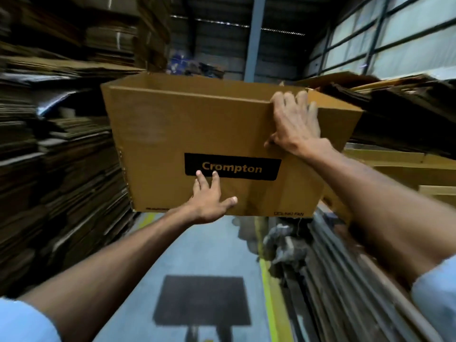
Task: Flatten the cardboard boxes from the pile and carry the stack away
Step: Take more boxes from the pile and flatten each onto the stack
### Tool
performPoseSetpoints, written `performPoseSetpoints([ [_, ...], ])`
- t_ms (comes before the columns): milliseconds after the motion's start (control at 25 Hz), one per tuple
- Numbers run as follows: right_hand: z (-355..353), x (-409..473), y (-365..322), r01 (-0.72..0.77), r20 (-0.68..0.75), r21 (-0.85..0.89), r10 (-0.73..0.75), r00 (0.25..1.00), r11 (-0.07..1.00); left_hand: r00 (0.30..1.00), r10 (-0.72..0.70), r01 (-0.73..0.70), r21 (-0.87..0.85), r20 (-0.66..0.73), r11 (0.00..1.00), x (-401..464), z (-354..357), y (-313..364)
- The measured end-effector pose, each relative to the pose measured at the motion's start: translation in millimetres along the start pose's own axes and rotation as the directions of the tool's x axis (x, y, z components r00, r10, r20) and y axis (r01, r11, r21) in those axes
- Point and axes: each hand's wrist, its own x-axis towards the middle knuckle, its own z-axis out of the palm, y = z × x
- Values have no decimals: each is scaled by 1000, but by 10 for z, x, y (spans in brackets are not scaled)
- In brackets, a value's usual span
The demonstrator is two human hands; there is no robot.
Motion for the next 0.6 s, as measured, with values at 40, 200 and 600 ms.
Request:
performPoseSetpoints([
  [40,54,-114,-211,17,28,12,-18,999,1000,999,-35,35,4,19,999,-171,27,-196],
  [200,156,-389,-919,57,91,72,-63,994,996,991,-126,125,10,37,992,-689,78,-842],
  [600,442,-1434,-2444,79,280,193,-133,951,978,967,-223,223,16,120,975,-1933,543,-2439],
])
